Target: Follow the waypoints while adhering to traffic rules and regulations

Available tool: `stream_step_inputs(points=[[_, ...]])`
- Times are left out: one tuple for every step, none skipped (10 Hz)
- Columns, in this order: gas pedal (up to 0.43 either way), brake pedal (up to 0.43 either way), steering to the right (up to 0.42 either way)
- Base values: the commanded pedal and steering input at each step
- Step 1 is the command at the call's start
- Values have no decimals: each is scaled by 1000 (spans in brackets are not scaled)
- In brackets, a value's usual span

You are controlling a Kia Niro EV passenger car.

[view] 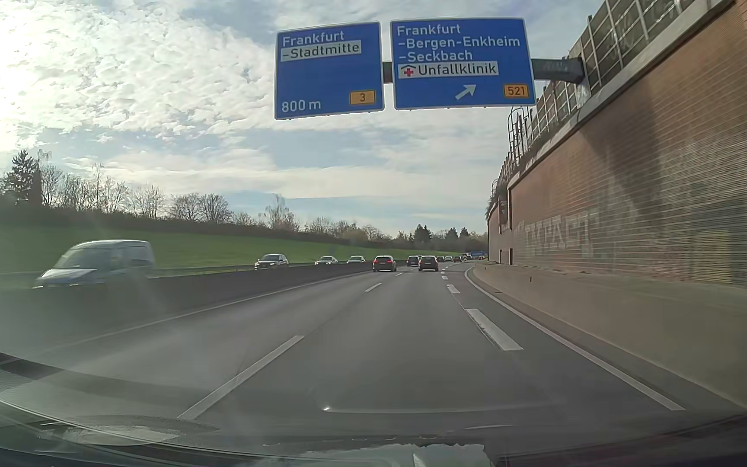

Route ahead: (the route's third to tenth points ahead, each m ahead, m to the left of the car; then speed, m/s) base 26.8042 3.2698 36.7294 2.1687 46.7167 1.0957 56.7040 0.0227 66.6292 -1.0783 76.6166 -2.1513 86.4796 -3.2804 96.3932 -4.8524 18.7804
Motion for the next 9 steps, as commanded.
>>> stream_step_inputs(points=[[209, 0, 12], [209, 0, 12], [209, 0, 12], [209, 0, 12], [209, 0, 10], [209, 0, 10], [209, 0, 9], [209, 0, 8], [209, 0, 8]])
